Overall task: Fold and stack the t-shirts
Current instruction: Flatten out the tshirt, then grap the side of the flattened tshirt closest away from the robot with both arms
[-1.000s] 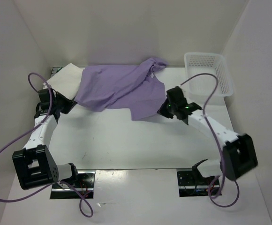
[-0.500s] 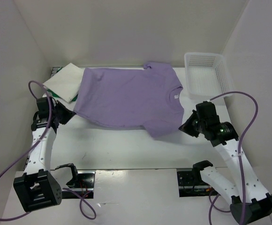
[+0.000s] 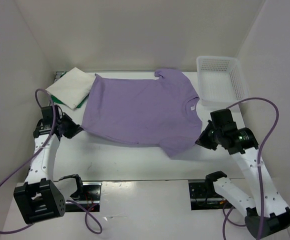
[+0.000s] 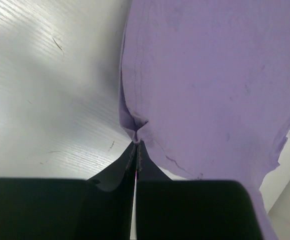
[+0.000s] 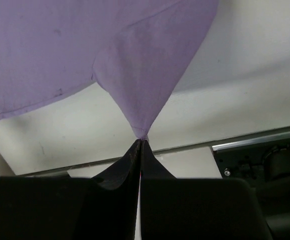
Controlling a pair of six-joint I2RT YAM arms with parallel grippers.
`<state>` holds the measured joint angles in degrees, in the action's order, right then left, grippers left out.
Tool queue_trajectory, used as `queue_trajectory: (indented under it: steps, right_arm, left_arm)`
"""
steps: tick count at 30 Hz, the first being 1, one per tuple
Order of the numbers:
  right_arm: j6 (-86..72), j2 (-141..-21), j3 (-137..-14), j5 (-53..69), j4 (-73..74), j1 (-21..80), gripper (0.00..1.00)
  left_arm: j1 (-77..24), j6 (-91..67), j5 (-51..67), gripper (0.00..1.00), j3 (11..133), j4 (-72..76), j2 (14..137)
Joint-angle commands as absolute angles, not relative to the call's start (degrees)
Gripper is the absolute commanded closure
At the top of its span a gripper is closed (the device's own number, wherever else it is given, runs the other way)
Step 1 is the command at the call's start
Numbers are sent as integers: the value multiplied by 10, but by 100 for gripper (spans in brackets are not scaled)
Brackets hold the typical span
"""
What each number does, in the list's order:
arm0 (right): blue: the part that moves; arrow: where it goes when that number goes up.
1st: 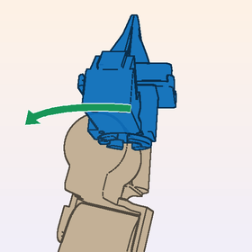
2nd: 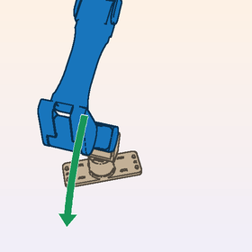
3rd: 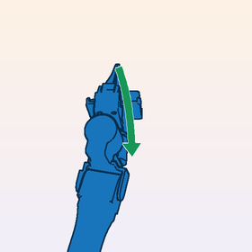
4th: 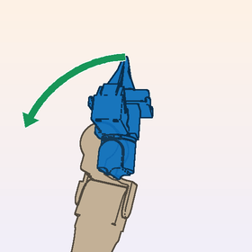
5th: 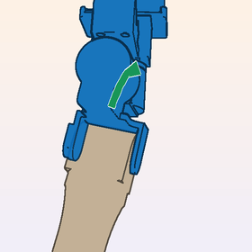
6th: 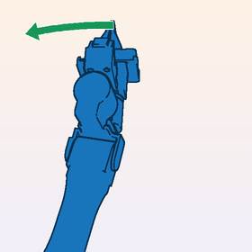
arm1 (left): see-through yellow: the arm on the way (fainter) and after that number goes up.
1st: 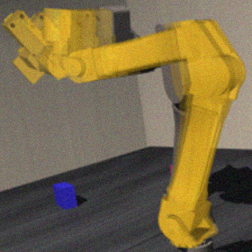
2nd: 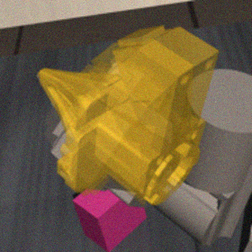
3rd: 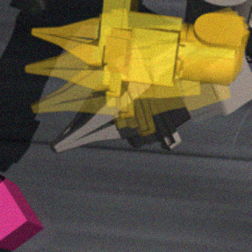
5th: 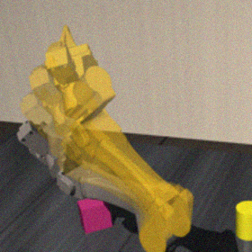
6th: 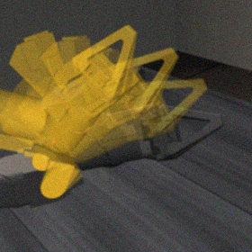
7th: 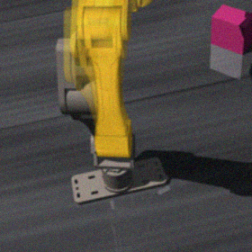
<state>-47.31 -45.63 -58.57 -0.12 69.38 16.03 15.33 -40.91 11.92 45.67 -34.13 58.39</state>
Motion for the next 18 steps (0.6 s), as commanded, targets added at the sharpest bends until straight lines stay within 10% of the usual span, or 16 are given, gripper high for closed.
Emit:
queue_trajectory:
  steps: [1, 18]
  right_arm:
    - [-447, -507, -588, -22, 594, 151, 100]
    - [-340, -843, -707, 4, 338, 2, 100]
  left_arm:
    - [152, -423, 97, 100, 475, -299, 626]
    - [147, -454, 91, 100, 580, -168, 878]
